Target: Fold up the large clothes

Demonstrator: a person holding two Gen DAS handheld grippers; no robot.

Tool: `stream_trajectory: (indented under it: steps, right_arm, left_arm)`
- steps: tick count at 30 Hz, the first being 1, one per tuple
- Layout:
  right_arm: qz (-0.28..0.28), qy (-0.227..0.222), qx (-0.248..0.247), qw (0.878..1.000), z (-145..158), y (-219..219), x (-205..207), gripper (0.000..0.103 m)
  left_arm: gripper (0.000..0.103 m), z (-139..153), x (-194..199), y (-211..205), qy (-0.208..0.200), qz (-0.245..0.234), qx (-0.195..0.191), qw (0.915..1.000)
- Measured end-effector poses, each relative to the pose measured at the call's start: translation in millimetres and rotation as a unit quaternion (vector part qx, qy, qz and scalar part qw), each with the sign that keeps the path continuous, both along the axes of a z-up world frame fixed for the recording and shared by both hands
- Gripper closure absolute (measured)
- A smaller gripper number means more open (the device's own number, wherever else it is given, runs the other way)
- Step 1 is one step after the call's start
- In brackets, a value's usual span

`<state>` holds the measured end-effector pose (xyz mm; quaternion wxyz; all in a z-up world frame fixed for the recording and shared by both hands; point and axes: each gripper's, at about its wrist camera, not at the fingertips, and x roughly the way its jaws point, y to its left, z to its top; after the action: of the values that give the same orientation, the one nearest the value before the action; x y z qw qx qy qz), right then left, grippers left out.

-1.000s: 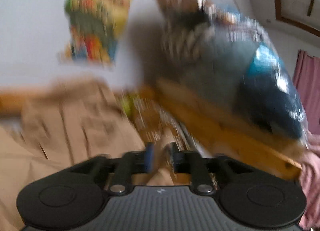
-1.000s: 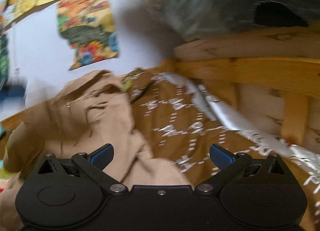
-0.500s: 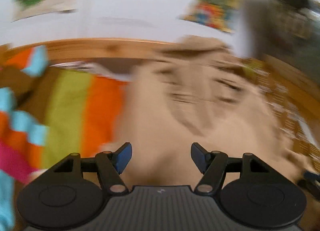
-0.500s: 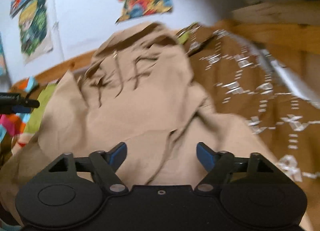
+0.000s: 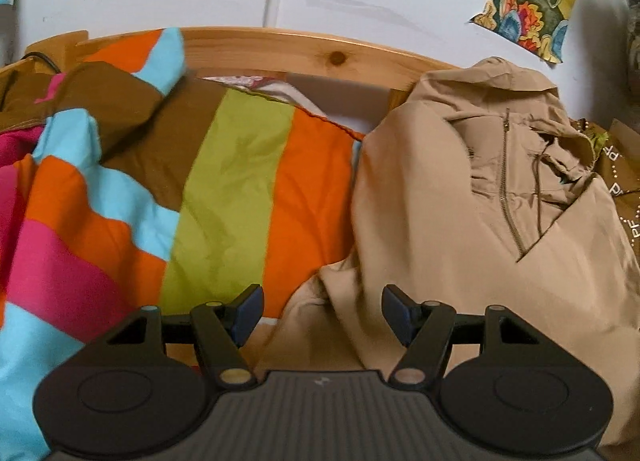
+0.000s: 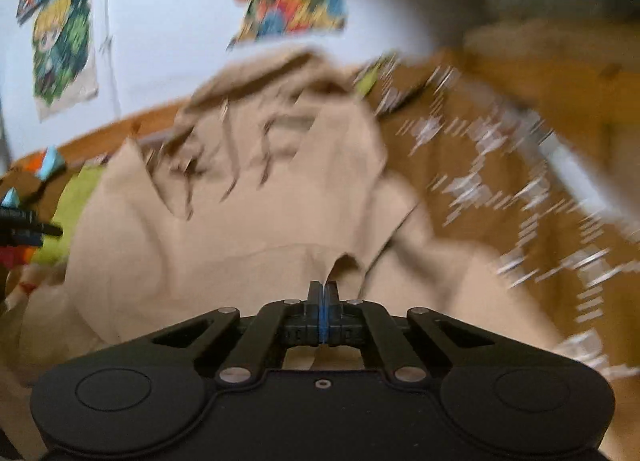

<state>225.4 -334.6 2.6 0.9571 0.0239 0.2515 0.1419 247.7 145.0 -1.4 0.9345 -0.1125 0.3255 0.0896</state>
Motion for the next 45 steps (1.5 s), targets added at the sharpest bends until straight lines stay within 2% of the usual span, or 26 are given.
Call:
stream_trajectory:
  steps: [2,4,8,12,13,14,15,16,17,19,21,24,26,27,29,31,33,38,39,40,42,43,45]
  right_arm:
    - [-0.043,-0.023,-0.025,0.998,15,-13,-15,0.103]
    - [-0.061,-0.015,-0.036,0.997,18,-21,-16,0.103]
    - [-0.046,0.04,-0.032,0.998,-2,-17,-6,0.103]
    - [-0.022,0.046,-0.032,0.998,-11,-8,-6,0.103]
    - [-0.02,0.045,-0.028,0.998,-12,-8,-6,0.103]
    - [-0.018,0.044,-0.021,0.999,-12,-10,-9,0.103]
    - [-0.017,0.045,-0.014,0.999,-12,-10,-9,0.103]
    - [-0.015,0.044,-0.008,0.999,-11,-11,-9,0.103]
    - [-0.012,0.042,-0.001,0.999,-10,-11,-9,0.103]
    - [-0.005,0.038,-0.002,0.999,-9,-9,-11,0.103]
    - [0.002,0.048,-0.016,0.999,-12,-4,-10,0.103]
    - [0.004,0.089,-0.035,0.995,-26,0,-4,0.102]
    - [0.0,0.105,-0.02,0.994,-32,-3,-2,0.095]
    - [-0.002,0.105,-0.014,0.994,-32,-4,-3,0.09]
    - [0.0,0.096,-0.013,0.995,-29,-4,-4,0.088]
    - [0.004,0.087,-0.013,0.996,-27,-2,-8,0.083]
    - [0.008,0.087,-0.015,0.996,-27,0,-10,0.079]
    - [0.015,0.084,-0.026,0.996,-29,6,-12,0.071]
    - [0.015,0.083,-0.029,0.996,-30,7,-13,0.07]
    - [0.015,0.083,-0.032,0.996,-31,8,-13,0.069]
    - [0.013,0.083,-0.039,0.996,-34,9,-13,0.067]
    - [0.012,0.083,-0.044,0.996,-35,10,-13,0.065]
    - [0.007,0.08,-0.051,0.995,-35,12,-14,0.061]
  left_arm:
    - [0.033,0,3,-3,-0.004,-0.001,-0.004,1.0]
    - [0.033,0,3,-5,-0.008,-0.004,-0.009,0.9999]
    - [0.033,-3,19,-10,-0.006,-0.001,-0.015,0.9999]
    - [0.034,-11,45,-12,0.018,0.002,-0.022,0.9996]
    - [0.052,-15,50,-13,0.027,-0.003,-0.024,0.9993]
    - [0.065,-18,55,-13,0.039,-0.009,-0.027,0.9988]
    - [0.07,-22,59,-13,0.05,-0.007,-0.023,0.9985]
    - [0.082,-23,58,-14,0.046,-0.002,-0.018,0.9988]
    - [0.087,-23,57,-14,0.038,0.0,-0.017,0.9991]
    - [0.091,-23,56,-16,0.036,0.008,0.002,0.9993]
    - [0.092,-26,57,-16,0.046,0.017,0.012,0.9987]
    - [0.091,-28,57,-14,0.055,0.017,0.019,0.9982]
    - [0.088,-24,52,-12,0.045,0.014,0.013,0.9988]
    - [0.083,-19,47,-9,0.037,0.013,0.009,0.9992]
    - [0.073,-9,34,-2,0.016,0.009,0.01,0.9998]
    - [0.055,0,20,6,-0.004,0.02,0.052,0.9985]
    - [0.054,7,12,21,-0.009,0.033,0.09,0.9954]
    - [0.054,19,-7,88,-0.014,0.127,0.124,0.9841]
    - [0.06,20,-10,101,-0.017,0.143,0.132,0.9808]
    - [0.074,20,-12,115,-0.016,0.149,0.127,0.9805]
    - [0.093,21,-17,133,-0.016,0.162,0.101,0.9815]
    - [0.097,23,-20,140,-0.02,0.17,0.082,0.9818]
    - [0.097,26,-27,156,-0.035,0.187,0.018,0.9815]
